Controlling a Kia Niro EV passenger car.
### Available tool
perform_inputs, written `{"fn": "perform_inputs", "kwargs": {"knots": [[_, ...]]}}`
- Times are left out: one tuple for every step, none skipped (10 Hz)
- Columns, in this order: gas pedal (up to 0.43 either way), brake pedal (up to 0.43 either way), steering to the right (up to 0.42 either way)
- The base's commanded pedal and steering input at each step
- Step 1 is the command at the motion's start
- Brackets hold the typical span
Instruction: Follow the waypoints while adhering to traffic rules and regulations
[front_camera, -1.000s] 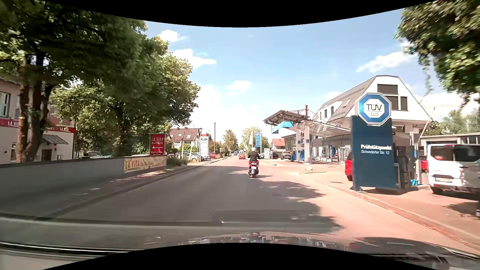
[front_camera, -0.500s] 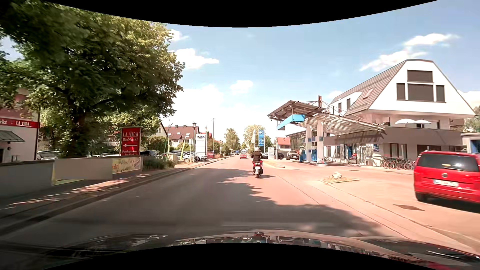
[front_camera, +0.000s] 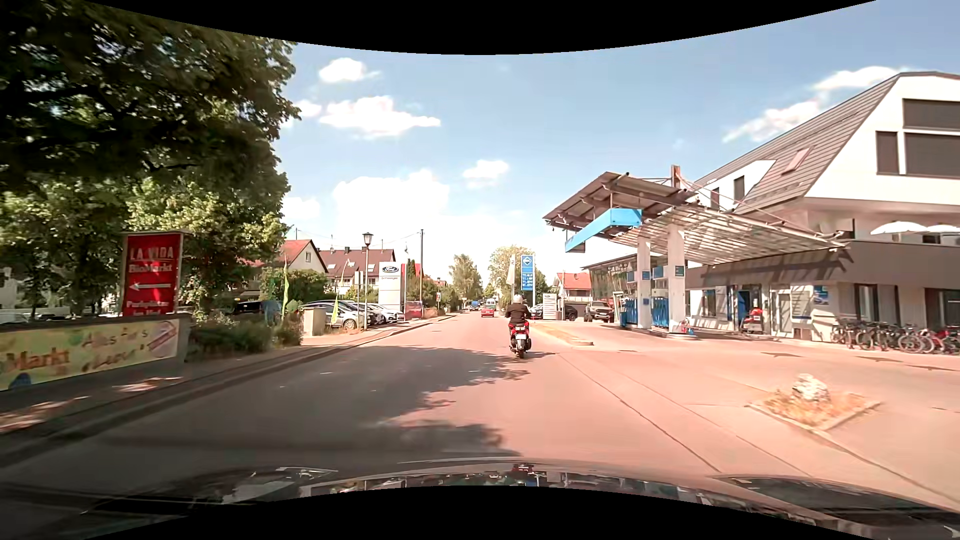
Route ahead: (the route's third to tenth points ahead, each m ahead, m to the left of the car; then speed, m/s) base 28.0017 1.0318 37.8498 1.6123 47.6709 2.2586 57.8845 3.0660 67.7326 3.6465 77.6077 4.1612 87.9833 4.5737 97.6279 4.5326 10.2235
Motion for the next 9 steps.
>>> {"fn": "perform_inputs", "kwargs": {"knots": [[0.169,0.012,-0.005],[0.169,0.012,-0.005],[0.169,0.012,-0.006],[0.157,0.012,-0.008],[0.13,0.012,-0.01],[0.118,0.012,-0.011],[0.11,0.012,-0.011],[0.11,0.012,-0.011],[0.11,0.012,-0.011]]}}
